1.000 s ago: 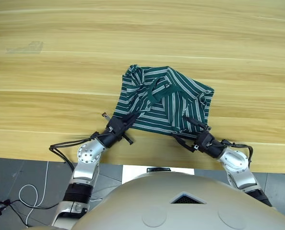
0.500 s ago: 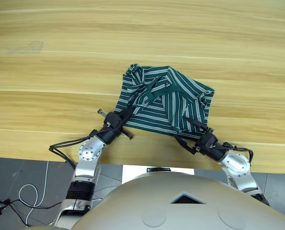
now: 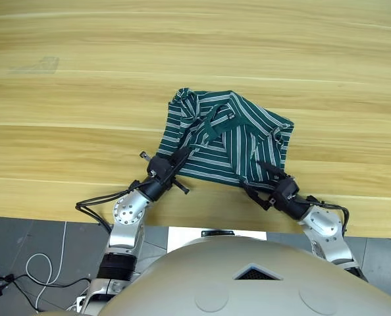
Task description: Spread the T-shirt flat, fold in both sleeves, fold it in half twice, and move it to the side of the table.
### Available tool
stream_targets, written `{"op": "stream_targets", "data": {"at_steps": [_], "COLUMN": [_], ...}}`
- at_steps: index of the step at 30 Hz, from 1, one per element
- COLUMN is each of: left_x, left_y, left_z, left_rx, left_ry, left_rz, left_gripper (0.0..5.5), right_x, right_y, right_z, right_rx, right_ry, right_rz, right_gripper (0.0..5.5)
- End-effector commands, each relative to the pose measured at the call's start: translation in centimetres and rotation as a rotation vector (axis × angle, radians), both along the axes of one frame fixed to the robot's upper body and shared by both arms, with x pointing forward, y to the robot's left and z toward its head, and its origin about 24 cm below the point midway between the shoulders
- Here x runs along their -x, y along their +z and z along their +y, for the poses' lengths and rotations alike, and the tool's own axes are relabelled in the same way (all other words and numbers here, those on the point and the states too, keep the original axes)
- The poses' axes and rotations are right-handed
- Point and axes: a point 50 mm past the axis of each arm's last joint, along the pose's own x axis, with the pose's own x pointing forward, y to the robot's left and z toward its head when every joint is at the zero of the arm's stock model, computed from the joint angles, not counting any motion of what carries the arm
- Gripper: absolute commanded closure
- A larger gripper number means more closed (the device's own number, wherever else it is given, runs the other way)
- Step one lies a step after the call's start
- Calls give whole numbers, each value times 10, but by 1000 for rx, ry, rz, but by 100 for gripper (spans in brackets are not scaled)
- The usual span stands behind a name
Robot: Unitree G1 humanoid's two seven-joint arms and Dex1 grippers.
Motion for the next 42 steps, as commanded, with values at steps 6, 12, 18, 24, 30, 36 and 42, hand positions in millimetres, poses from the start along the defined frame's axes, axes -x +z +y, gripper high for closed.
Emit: {"op": "stream_targets", "data": {"at_steps": [6, 12, 18, 24, 30, 36, 42], "left_x": [0, 0, 5, 6, 6, 3, 1], "left_y": [1, 0, 2, 8, 10, 14, 13], "left_z": [-3, -4, -6, -11, -14, -15, -15], "left_rx": [-4, -1, 9, 28, 37, 43, 39], "left_ry": [1, 3, -5, -17, -13, -10, -15], "left_rz": [-7, -8, -14, -32, -40, -52, -50], "left_gripper": [548, 548, 550, 550, 550, 550, 550], "right_x": [7, 2, -10, -16, -11, -8, -15], "right_y": [3, 9, 4, 1, 2, 5, 9], "right_z": [20, 28, 23, 18, 22, 23, 20], "right_rx": [-11, -46, -34, -8, -3, -8, -6], "right_ry": [53, 50, -51, -112, -74, -53, -84], "right_rz": [38, 21, 26, 30, 28, 23, -5], "right_gripper": [194, 194, 279, 312, 400, 506, 548]}}
